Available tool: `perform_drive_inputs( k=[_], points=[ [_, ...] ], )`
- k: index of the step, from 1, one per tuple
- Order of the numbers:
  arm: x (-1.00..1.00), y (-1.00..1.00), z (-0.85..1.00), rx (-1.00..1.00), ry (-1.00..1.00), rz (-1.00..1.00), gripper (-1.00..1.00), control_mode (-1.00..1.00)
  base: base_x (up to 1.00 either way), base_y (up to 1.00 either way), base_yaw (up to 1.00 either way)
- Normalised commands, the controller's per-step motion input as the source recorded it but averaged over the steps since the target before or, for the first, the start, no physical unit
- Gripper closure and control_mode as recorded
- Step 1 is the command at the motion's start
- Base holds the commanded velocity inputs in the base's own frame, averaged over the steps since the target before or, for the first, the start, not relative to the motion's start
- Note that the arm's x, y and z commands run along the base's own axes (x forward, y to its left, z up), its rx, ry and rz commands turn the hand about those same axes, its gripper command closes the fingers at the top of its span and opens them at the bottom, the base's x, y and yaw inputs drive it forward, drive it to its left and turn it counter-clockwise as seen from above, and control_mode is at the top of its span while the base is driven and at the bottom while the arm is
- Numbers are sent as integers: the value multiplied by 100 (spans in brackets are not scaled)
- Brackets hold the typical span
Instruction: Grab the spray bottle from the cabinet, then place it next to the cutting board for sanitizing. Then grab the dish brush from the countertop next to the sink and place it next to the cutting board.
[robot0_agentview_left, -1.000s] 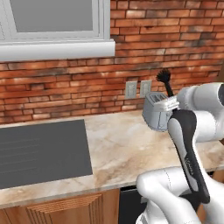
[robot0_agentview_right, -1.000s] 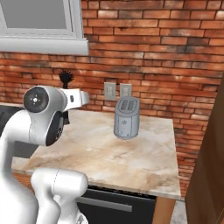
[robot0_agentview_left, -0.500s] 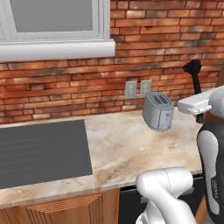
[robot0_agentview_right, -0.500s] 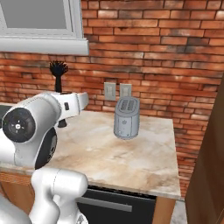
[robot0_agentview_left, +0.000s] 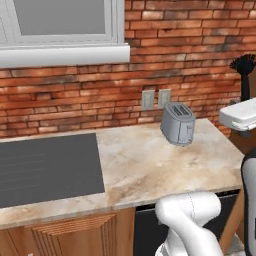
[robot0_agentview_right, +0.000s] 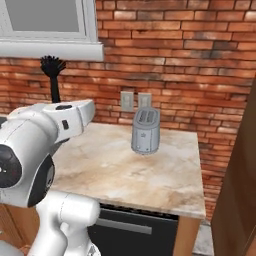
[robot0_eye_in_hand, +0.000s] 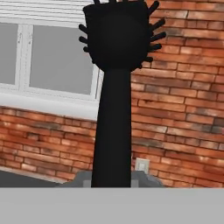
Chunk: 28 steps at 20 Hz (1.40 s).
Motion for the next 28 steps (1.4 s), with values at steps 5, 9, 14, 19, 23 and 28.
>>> perform_drive_inputs(
  k=[5,9,14,19,23,28],
  points=[
    [0,0,0,0,0,0,100,100,-79,52,15],
    [0,0,0,0,0,0,100,100,0,30,92],
    [0,0,0,0,0,0,100,100,0,0,100],
    [0,0,0,0,0,0,100,100,0,0,99],
    [0,0,0,0,0,0,100,100,0,28,85],
    [0,0,0,0,0,0,100,100,0,63,79]
  ],
)
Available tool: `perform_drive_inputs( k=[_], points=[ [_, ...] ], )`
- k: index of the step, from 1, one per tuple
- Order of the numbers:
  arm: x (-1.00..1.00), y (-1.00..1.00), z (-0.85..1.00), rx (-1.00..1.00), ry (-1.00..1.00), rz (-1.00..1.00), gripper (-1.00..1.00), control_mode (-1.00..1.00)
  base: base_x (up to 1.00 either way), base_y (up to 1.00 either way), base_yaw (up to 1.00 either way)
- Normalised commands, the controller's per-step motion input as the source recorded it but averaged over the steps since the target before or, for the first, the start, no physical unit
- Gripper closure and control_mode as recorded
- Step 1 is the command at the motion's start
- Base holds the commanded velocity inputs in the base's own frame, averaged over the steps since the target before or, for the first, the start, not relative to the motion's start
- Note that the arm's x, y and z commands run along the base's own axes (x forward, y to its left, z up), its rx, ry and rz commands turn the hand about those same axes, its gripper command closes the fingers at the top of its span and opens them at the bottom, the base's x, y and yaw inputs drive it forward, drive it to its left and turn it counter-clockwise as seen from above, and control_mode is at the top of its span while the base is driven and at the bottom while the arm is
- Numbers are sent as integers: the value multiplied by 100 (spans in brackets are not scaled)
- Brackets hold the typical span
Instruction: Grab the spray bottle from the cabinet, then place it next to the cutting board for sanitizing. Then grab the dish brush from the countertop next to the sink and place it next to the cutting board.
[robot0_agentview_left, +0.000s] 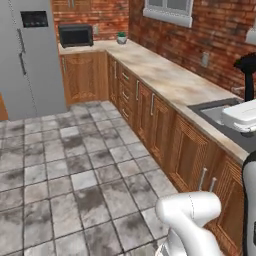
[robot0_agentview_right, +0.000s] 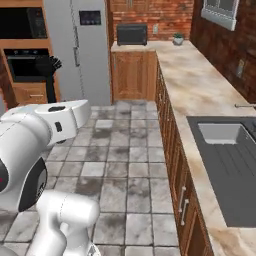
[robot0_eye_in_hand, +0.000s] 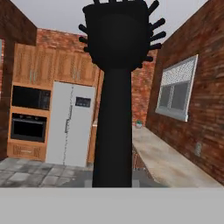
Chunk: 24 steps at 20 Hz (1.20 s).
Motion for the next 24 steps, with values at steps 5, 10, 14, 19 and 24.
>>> perform_drive_inputs(
  k=[5,10,14,19,24],
  points=[
    [0,0,0,0,0,0,100,100,0,55,81],
    [0,0,0,0,0,0,100,100,2,34,85],
    [0,0,0,0,0,0,100,100,39,4,93],
    [0,0,0,0,0,0,100,100,71,-7,93],
    [0,0,0,0,0,0,100,100,73,-15,89]
  ],
)
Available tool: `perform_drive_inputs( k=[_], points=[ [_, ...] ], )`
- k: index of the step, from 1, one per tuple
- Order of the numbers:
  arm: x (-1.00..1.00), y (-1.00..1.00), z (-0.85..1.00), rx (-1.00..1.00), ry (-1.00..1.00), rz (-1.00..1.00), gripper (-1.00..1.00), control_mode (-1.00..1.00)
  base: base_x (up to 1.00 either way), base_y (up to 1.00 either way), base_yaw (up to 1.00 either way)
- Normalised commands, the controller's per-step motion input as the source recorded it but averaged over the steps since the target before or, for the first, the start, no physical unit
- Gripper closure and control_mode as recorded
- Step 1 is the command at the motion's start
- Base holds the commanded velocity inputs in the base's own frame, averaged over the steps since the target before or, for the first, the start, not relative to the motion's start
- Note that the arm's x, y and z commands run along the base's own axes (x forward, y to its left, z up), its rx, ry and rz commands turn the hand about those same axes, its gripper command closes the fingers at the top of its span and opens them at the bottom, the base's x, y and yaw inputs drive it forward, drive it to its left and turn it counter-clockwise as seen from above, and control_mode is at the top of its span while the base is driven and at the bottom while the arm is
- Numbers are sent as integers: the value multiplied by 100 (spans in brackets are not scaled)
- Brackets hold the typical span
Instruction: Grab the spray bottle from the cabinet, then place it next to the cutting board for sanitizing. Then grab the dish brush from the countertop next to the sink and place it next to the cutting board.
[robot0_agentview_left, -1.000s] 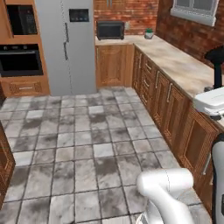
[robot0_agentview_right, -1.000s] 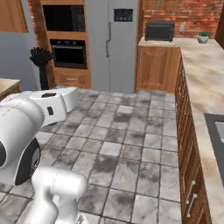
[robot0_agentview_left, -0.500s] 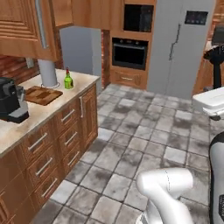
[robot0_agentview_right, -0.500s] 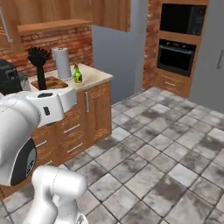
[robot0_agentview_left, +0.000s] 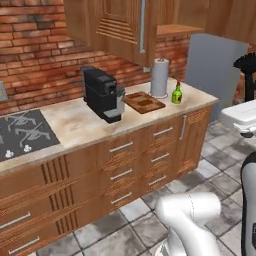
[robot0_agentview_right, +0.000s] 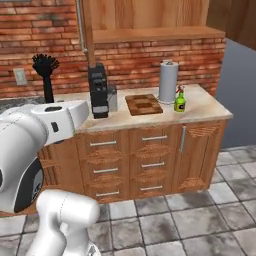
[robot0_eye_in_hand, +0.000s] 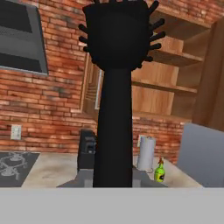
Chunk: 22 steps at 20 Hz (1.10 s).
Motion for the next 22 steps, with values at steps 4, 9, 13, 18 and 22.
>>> perform_drive_inputs(
  k=[4,9,13,18,22],
  points=[
    [0,0,0,0,0,0,100,100,87,-47,74],
    [0,0,0,0,0,0,100,100,75,-85,56],
    [0,0,0,0,0,0,100,100,46,-100,47],
    [0,0,0,0,0,0,100,100,49,-84,36],
    [0,0,0,0,0,0,100,100,34,-64,-6]
  ],
)
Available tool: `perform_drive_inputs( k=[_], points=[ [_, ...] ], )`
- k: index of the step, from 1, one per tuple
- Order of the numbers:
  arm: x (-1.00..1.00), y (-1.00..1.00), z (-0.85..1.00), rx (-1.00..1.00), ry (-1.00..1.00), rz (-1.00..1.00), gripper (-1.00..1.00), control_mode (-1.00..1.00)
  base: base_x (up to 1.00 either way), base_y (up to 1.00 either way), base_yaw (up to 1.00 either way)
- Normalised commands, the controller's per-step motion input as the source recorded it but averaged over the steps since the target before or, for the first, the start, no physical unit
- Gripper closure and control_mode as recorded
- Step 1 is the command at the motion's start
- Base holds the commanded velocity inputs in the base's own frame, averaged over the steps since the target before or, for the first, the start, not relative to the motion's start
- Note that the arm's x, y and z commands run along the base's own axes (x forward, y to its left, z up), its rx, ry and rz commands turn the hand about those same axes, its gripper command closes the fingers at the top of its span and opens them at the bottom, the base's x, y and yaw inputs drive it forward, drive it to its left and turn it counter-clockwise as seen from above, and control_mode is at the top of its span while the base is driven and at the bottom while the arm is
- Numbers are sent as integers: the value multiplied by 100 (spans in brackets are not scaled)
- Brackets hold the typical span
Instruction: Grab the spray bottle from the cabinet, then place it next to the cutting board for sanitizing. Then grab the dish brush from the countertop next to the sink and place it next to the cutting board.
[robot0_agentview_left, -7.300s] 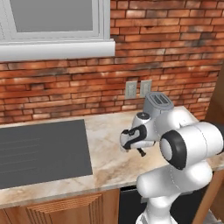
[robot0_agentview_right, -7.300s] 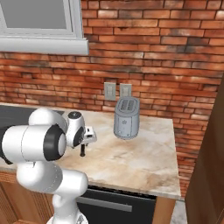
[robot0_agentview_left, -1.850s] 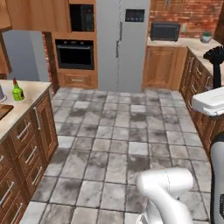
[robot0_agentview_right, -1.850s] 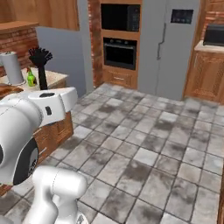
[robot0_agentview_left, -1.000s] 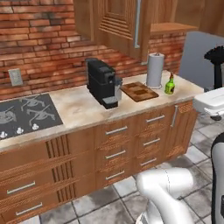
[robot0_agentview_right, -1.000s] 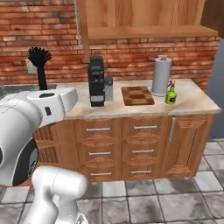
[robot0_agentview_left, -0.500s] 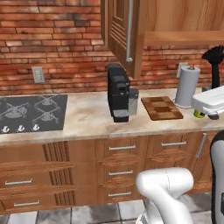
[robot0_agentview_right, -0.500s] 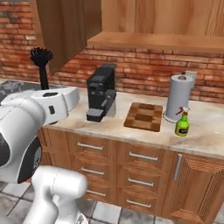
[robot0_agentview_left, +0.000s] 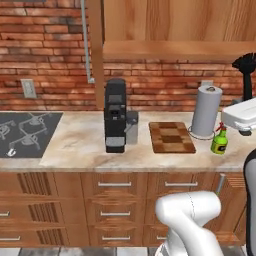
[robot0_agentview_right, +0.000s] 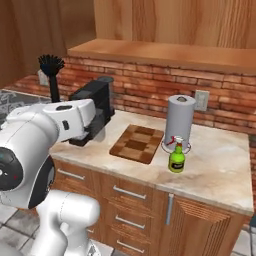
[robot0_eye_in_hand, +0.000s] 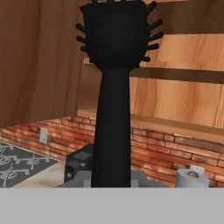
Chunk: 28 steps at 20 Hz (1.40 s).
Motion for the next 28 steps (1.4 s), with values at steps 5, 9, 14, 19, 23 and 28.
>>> perform_drive_inputs(
  k=[5,9,14,19,23,28],
  points=[
    [0,0,0,0,0,0,100,100,15,-18,-33],
    [0,0,0,0,0,0,100,100,5,17,-31],
    [0,0,0,0,0,0,100,100,33,44,-26],
    [0,0,0,0,0,0,100,100,55,21,-18],
    [0,0,0,0,0,0,100,100,42,-16,-2],
    [0,0,0,0,0,0,100,100,62,0,0]
  ],
)
